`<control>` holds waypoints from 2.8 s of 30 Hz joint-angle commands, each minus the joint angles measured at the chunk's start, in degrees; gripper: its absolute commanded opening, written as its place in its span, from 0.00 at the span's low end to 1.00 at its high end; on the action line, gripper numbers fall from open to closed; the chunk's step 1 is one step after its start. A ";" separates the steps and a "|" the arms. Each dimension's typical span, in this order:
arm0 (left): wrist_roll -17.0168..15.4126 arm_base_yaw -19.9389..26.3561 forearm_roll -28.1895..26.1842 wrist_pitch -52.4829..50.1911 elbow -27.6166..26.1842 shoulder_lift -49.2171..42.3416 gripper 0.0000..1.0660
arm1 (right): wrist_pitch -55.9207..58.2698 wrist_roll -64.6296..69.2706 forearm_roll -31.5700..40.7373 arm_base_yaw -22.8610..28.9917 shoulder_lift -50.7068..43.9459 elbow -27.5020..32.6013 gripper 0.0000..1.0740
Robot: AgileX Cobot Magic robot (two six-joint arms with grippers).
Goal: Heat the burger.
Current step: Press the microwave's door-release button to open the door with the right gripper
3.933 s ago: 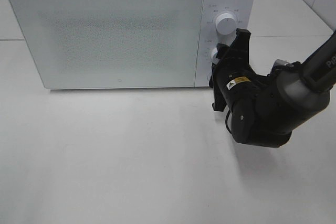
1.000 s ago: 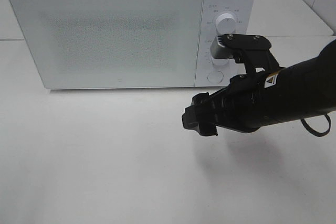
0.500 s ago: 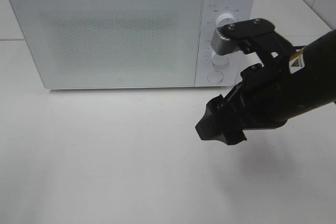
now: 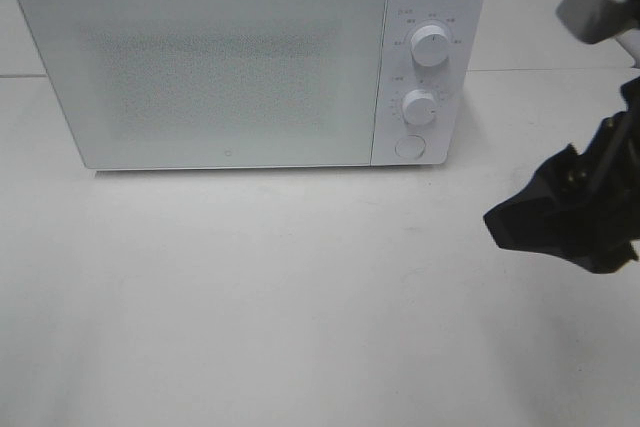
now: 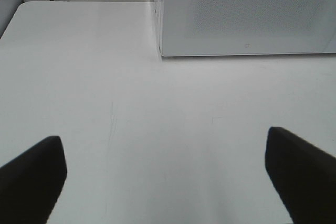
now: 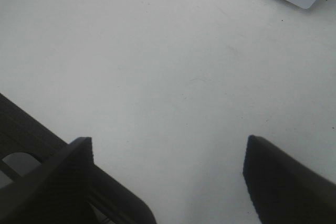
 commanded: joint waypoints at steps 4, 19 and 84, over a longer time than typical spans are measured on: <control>-0.23 -0.40 -0.29 -0.46 0.17 -1.32 0.91 | 7.51 0.52 0.92 -9.80 -9.40 0.00 0.71; -0.23 -0.40 -0.29 -0.46 0.17 -1.32 0.91 | 13.06 -0.92 -4.93 -23.09 -32.83 0.00 0.72; -0.23 -0.40 -0.06 -0.40 0.17 -1.26 0.91 | -24.24 0.52 -6.13 -24.58 -22.40 13.87 0.71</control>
